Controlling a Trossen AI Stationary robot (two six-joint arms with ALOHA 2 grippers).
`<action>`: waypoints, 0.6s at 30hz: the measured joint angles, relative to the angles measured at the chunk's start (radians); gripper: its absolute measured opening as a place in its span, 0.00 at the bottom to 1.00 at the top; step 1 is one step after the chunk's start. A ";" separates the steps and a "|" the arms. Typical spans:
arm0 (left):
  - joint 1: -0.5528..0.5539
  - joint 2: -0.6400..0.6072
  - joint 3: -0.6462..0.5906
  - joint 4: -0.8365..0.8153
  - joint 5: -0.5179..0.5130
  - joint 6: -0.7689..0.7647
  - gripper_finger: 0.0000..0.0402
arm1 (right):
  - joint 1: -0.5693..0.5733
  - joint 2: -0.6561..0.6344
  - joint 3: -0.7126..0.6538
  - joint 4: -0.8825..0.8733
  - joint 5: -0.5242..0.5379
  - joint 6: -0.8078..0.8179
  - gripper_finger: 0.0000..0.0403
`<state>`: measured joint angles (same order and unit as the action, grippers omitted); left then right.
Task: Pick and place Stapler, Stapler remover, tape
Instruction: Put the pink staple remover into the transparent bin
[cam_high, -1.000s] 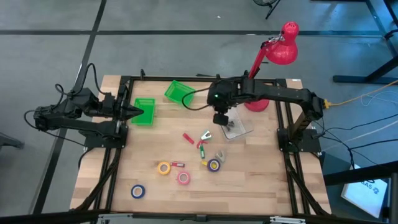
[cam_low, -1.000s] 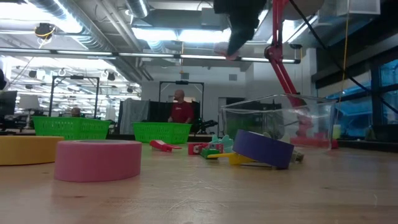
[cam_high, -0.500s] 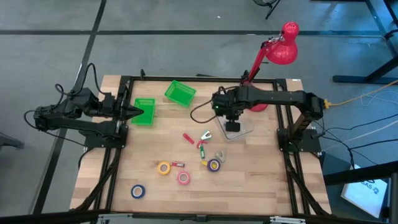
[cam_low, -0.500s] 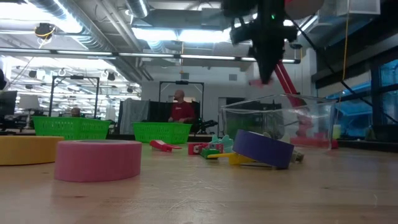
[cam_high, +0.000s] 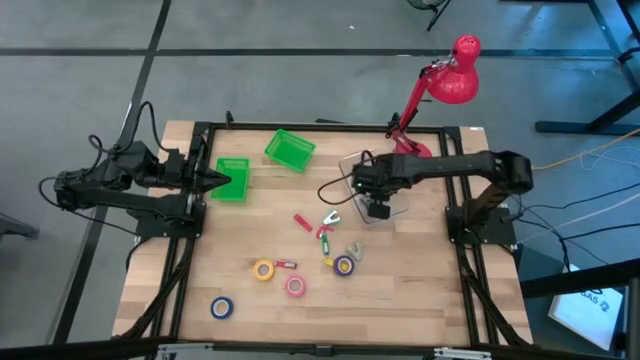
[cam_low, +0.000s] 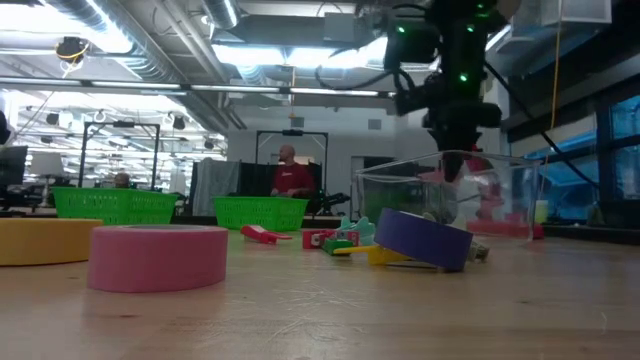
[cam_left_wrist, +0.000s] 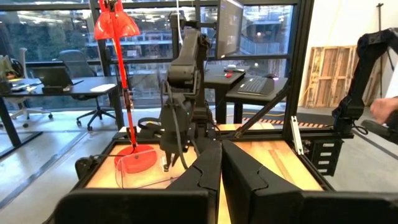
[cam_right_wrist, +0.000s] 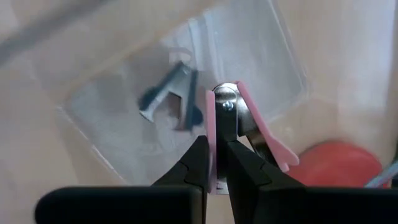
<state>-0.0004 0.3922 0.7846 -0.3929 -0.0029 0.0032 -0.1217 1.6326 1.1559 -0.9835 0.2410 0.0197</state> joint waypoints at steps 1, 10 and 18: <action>0.000 0.000 0.000 0.000 0.000 0.000 0.02 | -0.004 -0.012 -0.021 0.009 0.002 0.006 0.09; 0.000 0.000 0.000 0.000 0.000 0.000 0.02 | -0.024 -0.059 -0.184 0.162 -0.006 0.112 0.09; 0.000 0.000 0.000 0.000 0.000 0.000 0.02 | -0.039 -0.066 -0.221 0.196 -0.027 0.165 0.17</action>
<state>-0.0006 0.3920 0.7845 -0.3931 -0.0029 0.0032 -0.1604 1.5664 0.9352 -0.7874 0.2142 0.1852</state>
